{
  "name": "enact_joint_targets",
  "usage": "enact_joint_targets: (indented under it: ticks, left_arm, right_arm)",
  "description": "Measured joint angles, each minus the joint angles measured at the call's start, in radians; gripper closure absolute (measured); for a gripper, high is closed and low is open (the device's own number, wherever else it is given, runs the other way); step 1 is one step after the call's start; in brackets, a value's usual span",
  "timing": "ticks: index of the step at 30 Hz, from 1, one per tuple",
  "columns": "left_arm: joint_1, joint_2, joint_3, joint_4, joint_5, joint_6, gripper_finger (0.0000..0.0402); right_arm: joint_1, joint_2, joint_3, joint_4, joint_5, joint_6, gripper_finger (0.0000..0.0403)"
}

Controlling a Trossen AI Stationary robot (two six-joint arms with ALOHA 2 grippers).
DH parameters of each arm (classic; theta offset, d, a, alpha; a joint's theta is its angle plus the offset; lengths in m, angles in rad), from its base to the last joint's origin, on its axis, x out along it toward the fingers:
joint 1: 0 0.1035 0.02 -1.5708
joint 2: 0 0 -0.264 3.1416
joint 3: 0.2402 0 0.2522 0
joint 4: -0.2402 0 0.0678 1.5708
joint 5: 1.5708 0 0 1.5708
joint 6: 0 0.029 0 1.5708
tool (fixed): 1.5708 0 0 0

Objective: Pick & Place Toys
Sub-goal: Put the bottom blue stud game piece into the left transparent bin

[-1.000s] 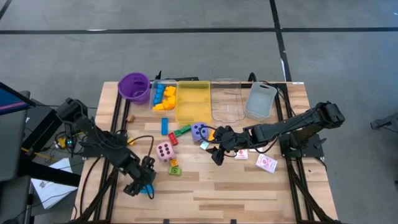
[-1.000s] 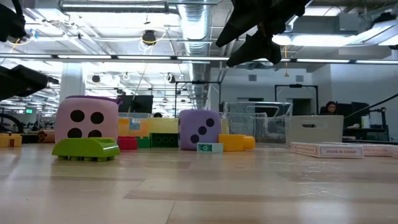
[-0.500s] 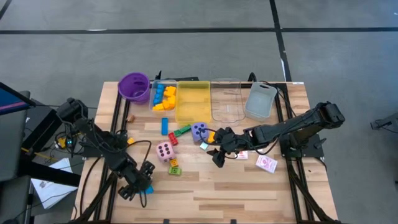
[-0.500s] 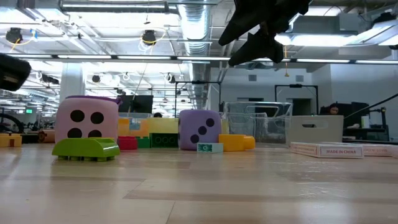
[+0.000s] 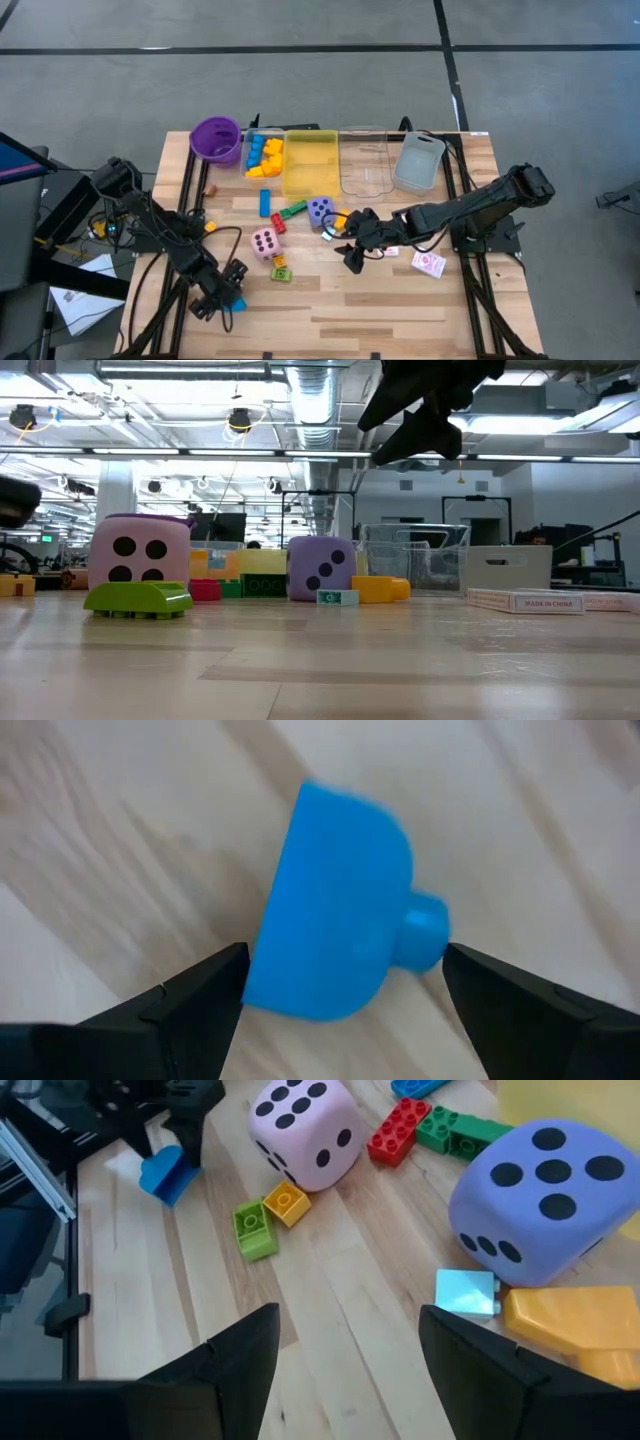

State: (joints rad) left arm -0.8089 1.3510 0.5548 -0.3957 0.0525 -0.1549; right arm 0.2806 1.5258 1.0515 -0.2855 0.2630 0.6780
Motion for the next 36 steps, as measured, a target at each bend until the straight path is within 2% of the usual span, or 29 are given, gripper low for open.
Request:
enact_joint_targets:
  ticks: [7, 15, 20, 31, 33, 36]
  left_arm:
    - [0.0, 0.0, -0.02, 0.018, 0.0, -0.03, 0.0076]
    - [0.0, 0.0, -0.021, 0.176, -0.001, -0.036, 0.0076]
    - [0.0, 0.0, -0.021, 0.187, -0.054, -0.037, 0.0076]
    - [0.0, 0.0, -0.021, 0.179, -0.061, -0.034, 0.0076]
    - [0.0, 0.0, -0.021, 0.179, -0.039, -0.034, 0.0077]
    - [0.0, 0.0, -0.021, 0.189, 0.049, -0.036, 0.0081]
  right_arm:
    - [0.008, 0.0, 0.0, 0.001, 0.0, 0.003, 0.0168]
    - [0.007, 0.0, 0.0, 0.001, 0.0, 0.003, 0.0168]
    - [0.007, 0.0, 0.0, 0.001, 0.0, 0.003, 0.0168]
    - [0.007, 0.0, 0.0, 0.001, 0.0, 0.004, 0.0168]
    - [0.007, 0.0, 0.0, 0.001, 0.0, 0.004, 0.0168]
    - [0.007, 0.0, 0.0, 0.001, 0.0, 0.004, 0.0168]
